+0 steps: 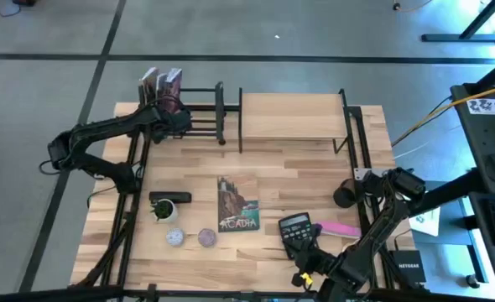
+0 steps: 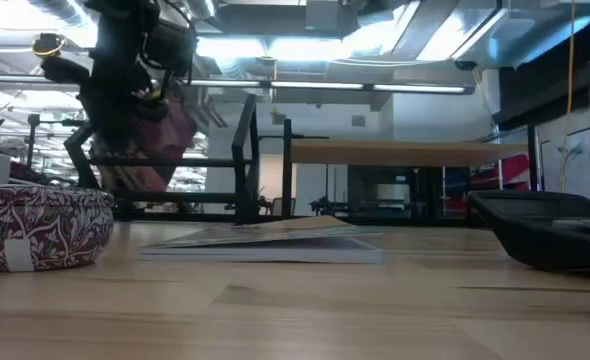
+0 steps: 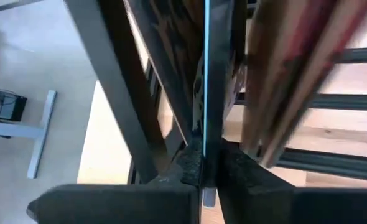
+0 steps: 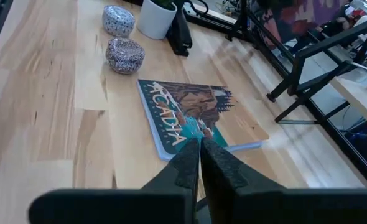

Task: Stock shelves
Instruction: Remove the blue book from the bookshelf

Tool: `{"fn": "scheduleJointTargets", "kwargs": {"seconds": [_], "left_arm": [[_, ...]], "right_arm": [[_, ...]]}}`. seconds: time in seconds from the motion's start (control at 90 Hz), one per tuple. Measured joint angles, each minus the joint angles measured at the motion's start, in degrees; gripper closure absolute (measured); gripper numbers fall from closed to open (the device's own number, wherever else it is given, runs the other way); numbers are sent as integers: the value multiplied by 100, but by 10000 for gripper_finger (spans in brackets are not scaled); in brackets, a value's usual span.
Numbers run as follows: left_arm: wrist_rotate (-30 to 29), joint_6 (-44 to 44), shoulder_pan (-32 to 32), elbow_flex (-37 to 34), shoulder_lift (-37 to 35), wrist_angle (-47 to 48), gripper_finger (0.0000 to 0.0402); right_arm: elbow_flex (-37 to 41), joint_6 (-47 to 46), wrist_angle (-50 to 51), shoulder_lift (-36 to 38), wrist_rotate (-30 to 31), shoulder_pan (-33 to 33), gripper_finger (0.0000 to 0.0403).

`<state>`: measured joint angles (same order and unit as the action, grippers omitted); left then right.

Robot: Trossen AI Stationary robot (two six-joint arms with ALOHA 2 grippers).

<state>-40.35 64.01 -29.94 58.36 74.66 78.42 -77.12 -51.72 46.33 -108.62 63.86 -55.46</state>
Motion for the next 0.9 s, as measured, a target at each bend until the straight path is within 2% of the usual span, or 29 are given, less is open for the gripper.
{"fn": "scheduleJointTargets", "kwargs": {"seconds": [0.222,0.5,0.744,0.9], "left_arm": [[-79,181,164,332,-193,403,397],[-305,221,571,1126,-702,366,398],[-954,137,1430,2166,-781,280,398],[-1176,-286,2203,2722,-781,-340,398]], "right_arm": [[0,-2,0,0,0,0,402],[0,-2,-31,2,0,0,402],[0,-2,-46,2,2,0,402],[0,-2,-46,2,57,0,402]]}}
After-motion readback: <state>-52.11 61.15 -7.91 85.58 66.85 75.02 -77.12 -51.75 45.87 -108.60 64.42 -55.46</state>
